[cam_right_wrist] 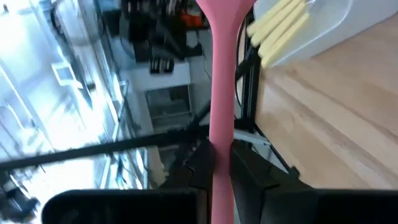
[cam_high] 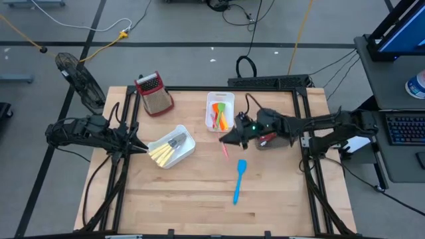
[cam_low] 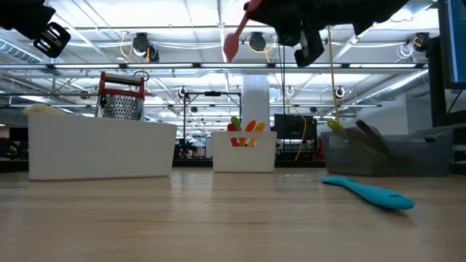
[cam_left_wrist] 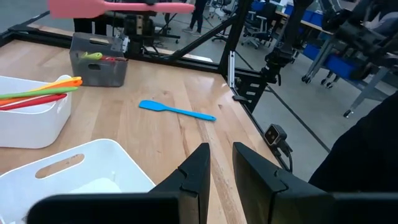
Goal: Pick & Place Kitchen Items
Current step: Put the pink spatula into the top white bin, then put the blue spatula into the top white bin
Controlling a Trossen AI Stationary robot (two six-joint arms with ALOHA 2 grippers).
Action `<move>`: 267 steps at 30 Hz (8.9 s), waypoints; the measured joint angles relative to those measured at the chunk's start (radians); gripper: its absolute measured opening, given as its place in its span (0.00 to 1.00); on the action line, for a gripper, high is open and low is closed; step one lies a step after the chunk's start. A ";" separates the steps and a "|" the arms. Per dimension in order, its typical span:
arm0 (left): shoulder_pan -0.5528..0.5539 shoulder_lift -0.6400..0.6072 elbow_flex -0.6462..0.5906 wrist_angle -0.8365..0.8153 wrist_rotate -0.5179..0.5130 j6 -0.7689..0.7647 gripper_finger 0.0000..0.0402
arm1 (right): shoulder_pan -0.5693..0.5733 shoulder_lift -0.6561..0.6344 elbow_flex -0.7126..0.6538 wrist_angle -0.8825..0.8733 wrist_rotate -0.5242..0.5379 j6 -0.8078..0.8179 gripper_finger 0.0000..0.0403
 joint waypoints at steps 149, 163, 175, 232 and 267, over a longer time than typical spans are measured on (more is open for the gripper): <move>0.000 0.000 0.000 0.000 0.000 0.008 0.17 | 0.103 0.052 0.000 0.037 -0.063 -0.125 0.00; 0.000 0.000 0.000 0.000 0.000 0.009 0.17 | 0.309 0.052 0.000 -0.210 0.014 0.059 0.00; 0.000 0.000 0.000 -0.001 0.000 0.009 0.17 | 0.436 0.052 0.000 -0.400 0.123 0.192 0.00; 0.000 0.000 0.000 -0.006 0.002 0.009 0.17 | 0.474 0.104 0.218 -0.941 0.330 0.201 0.41; 0.000 0.000 0.000 -0.006 0.002 0.008 0.17 | 0.470 0.105 0.217 -0.854 0.396 0.188 0.42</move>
